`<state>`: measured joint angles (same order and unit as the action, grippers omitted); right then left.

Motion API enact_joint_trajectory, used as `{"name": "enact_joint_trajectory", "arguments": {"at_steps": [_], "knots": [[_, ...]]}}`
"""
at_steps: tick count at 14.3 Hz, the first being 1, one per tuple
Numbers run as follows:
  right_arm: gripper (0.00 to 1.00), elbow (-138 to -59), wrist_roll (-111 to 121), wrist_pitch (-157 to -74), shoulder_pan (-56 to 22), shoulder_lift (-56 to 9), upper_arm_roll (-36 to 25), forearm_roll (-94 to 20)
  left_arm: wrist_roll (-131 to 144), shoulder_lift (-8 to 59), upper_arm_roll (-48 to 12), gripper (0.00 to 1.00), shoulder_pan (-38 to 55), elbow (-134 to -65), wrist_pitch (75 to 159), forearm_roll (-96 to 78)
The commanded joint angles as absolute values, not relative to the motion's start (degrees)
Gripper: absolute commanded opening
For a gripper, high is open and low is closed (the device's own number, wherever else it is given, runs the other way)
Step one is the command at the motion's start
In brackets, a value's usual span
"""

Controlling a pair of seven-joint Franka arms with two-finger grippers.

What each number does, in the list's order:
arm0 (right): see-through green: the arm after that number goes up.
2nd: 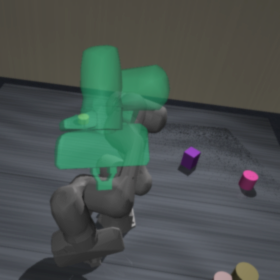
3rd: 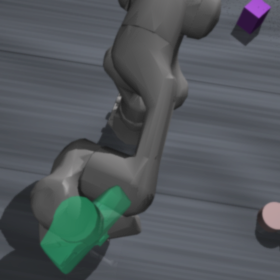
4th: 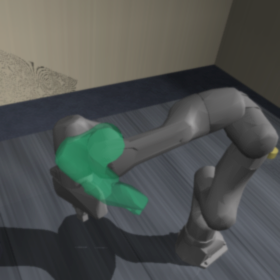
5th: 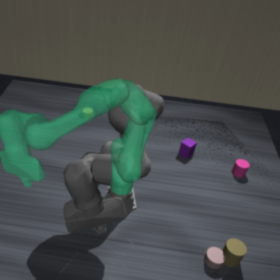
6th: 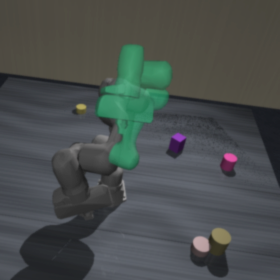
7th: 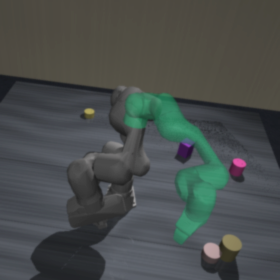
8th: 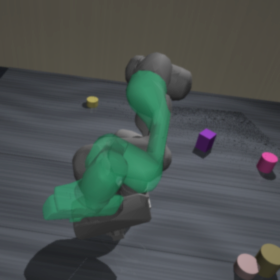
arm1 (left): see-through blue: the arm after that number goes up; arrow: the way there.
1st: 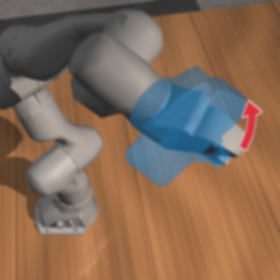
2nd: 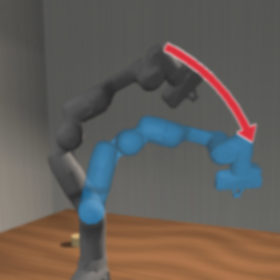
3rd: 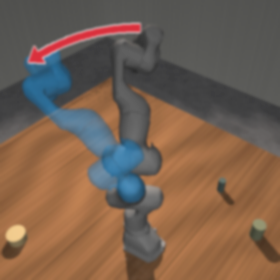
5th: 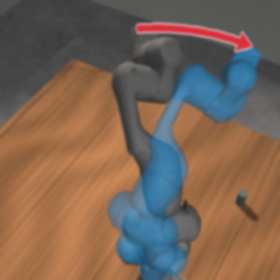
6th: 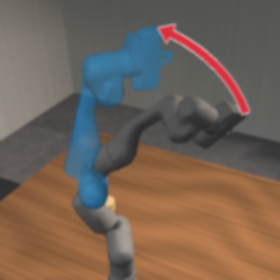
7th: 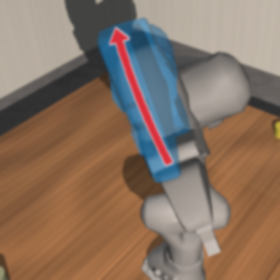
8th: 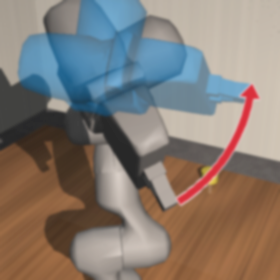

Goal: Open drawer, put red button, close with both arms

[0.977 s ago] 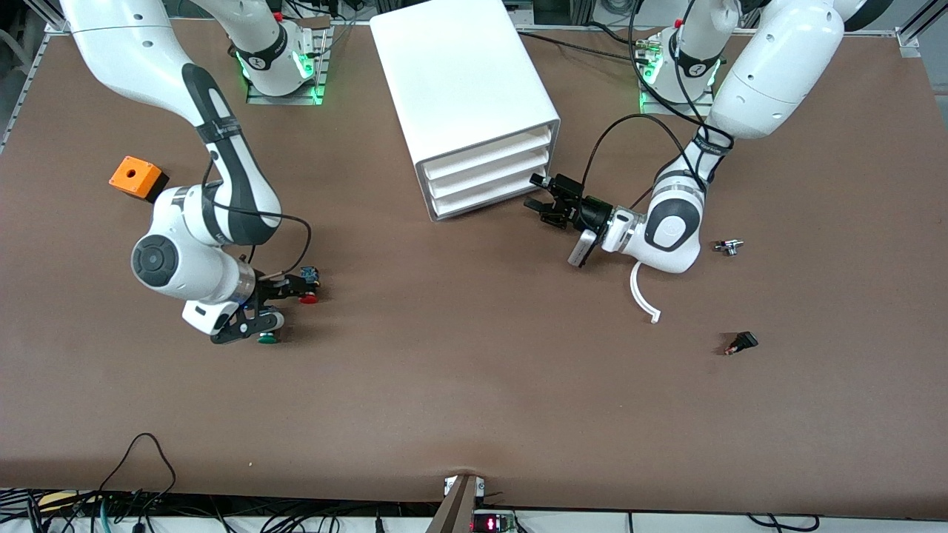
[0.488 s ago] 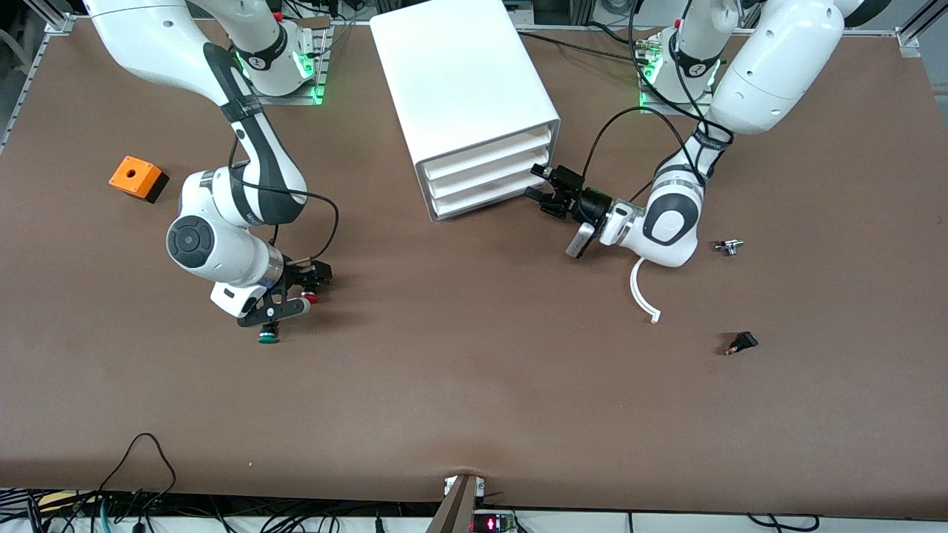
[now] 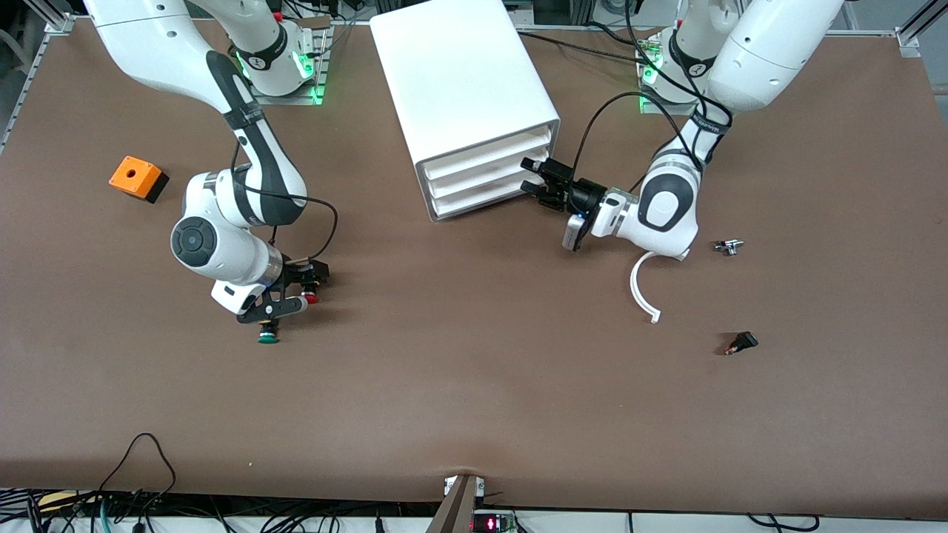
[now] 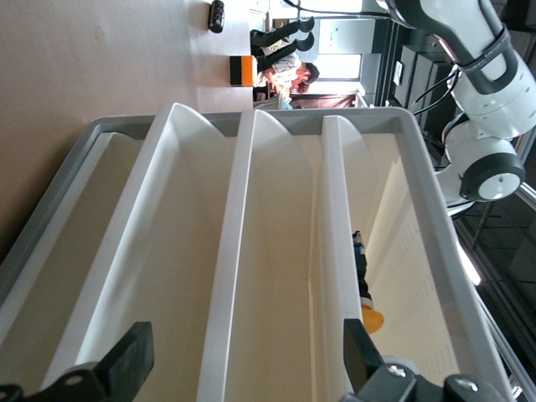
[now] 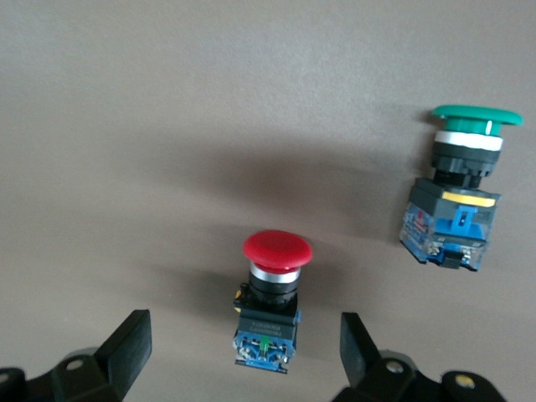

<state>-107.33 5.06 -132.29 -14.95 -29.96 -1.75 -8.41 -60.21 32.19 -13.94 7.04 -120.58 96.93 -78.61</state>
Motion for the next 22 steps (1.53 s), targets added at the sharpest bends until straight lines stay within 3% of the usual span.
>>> {"name": "enact_joint_trajectory", "arguments": {"at_steps": [1,3,4,6,8,10,15,22], "knots": [[1.0,-108.02,4.83,-133.5,-14.5,-30.58,-1.93,-9.49,-59.77,30.32,-13.97,0.98,7.38,-122.78,98.09,-79.8],[1.0,-107.93,4.83,-133.77,-14.5,-31.02,-2.2,-9.49,-59.77,30.32,-14.06,0.94,7.47,-123.13,98.09,-79.8],[1.0,-107.93,4.75,-133.77,-14.5,-31.37,-2.28,-9.49,-59.85,30.32,-14.32,0.84,7.64,-123.4,98.09,-79.8],[1.0,-107.93,4.83,-134.03,-14.5,-32.08,-2.29,-9.49,-60.03,30.32,-14.41,0.53,7.65,-123.57,98.09,-79.8],[1.0,-107.93,4.75,-134.12,-14.5,-32.52,-2.29,-9.49,-60.29,30.32,-14.41,0.32,7.82,-124.01,98.09,-79.8],[1.0,-107.93,4.83,-134.3,-14.5,-33.04,-2.2,-9.49,-60.38,30.32,-14.41,0.3,7.91,-124.36,98.09,-79.8],[0.95,-107.93,4.83,-134.82,-14.59,-33.31,-2.28,-9.49,-60.47,30.32,-14.41,0.0,7.91,-124.28,98.09,-79.8],[0.58,-107.84,4.92,-134.82,-14.94,-33.31,-2.29,-9.4,-60.12,30.76,-14.33,0.0,7.12,-123.4,98.09,-79.8]]}}
